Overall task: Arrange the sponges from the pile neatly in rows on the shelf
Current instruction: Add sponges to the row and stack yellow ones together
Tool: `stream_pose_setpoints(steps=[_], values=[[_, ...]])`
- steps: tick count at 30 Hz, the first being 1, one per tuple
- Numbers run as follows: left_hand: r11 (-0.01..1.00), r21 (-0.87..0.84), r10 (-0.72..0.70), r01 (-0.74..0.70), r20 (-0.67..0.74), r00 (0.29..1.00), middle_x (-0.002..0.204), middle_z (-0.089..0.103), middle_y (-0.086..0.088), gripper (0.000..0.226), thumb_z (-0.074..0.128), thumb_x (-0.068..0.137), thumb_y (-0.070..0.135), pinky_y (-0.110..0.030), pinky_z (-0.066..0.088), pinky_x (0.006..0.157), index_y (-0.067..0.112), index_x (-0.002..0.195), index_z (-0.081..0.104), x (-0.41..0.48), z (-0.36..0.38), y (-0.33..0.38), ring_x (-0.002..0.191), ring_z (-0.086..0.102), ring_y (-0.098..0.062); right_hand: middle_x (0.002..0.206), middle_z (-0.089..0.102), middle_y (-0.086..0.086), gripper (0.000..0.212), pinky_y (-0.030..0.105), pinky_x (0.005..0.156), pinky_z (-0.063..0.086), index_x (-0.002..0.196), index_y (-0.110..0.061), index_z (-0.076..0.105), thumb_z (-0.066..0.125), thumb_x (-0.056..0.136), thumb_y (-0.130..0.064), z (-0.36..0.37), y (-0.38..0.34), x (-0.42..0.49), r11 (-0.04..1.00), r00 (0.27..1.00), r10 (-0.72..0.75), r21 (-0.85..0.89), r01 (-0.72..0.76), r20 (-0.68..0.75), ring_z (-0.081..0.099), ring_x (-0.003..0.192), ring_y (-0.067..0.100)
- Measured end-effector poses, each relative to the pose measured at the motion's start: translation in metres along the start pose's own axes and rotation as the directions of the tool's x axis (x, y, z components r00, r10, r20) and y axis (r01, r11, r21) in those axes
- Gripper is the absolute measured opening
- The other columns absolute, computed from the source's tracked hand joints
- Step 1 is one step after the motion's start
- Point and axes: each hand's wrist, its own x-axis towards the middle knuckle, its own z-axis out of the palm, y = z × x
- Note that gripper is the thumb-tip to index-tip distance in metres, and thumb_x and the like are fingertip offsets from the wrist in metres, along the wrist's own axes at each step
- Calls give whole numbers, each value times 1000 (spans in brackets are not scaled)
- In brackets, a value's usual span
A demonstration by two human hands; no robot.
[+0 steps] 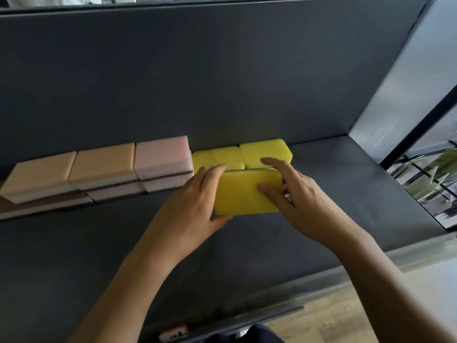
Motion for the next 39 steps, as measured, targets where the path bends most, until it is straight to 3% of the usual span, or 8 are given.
stream_pose_setpoints(steps=[3, 5, 8, 16, 21, 30, 39], values=[[997, -44, -57, 56, -16, 998, 137, 46, 3, 87, 72, 77, 49, -18, 40, 80, 23, 145, 26, 1, -2, 2, 113, 54, -12, 146, 42, -3, 63, 27, 105, 38, 146, -22, 39, 52, 94, -54, 2, -2, -1, 961, 971, -208, -208, 181, -119, 40, 130, 13], [995, -56, -82, 81, -17, 997, 133, 48, 4, 86, 72, 77, 50, -19, 40, 77, 25, 145, 24, 1, -3, 2, 108, 55, -11, 150, 41, -2, 65, 36, 108, 36, 140, -22, 47, 61, 88, -57, 0, -7, -2, 903, 934, -341, -313, 294, -109, 36, 138, 19], [992, -84, -98, 98, -2, 995, 132, 50, 5, 86, 70, 77, 53, -19, 42, 77, 27, 145, 24, 1, -4, 2, 108, 56, -10, 149, 44, -3, 63, 37, 107, 33, 133, -26, 54, 71, 81, -57, 2, -11, 0, 814, 906, -423, -448, 371, -20, 38, 139, 22], [987, -97, -124, 125, 16, 992, 140, 47, 4, 89, 69, 77, 54, -19, 41, 84, 27, 148, 22, -1, -9, -1, 119, 53, -12, 147, 48, 0, 50, 39, 101, 43, 129, -27, 58, 72, 85, -45, 10, -12, 7, 809, 895, -447, -434, 397, -14, 44, 135, 24], [997, -2, -75, 75, -53, 996, 141, 49, -4, 94, 74, 76, 46, -31, 48, 91, 17, 151, 25, -2, -14, -12, 124, 52, -19, 147, 48, -1, 47, 40, 101, 44, 131, -28, 57, 65, 88, -46, 8, -12, 18, 822, 901, -434, -408, 396, -1, 45, 134, 23], [951, 300, -12, 72, -197, 980, 125, 54, -8, 59, 78, 77, 28, -43, 48, 89, 9, 128, 55, 5, -25, -46, 111, 53, -28, 144, 50, 0, 49, 42, 99, 47, 132, -27, 55, 70, 87, -41, 10, -11, 52, 852, 918, -397, -380, 360, -20, 49, 128, 25], [936, 318, -115, 150, -127, 985, 132, 49, -4, 56, 76, 77, 21, -49, 44, 97, 17, 128, 54, 8, -21, -64, 121, 48, -28, 144, 49, 0, 50, 43, 94, 49, 134, -27, 53, 70, 88, -37, 24, -12, 81, 875, 933, -360, -344, 341, 10, 46, 130, 25]])
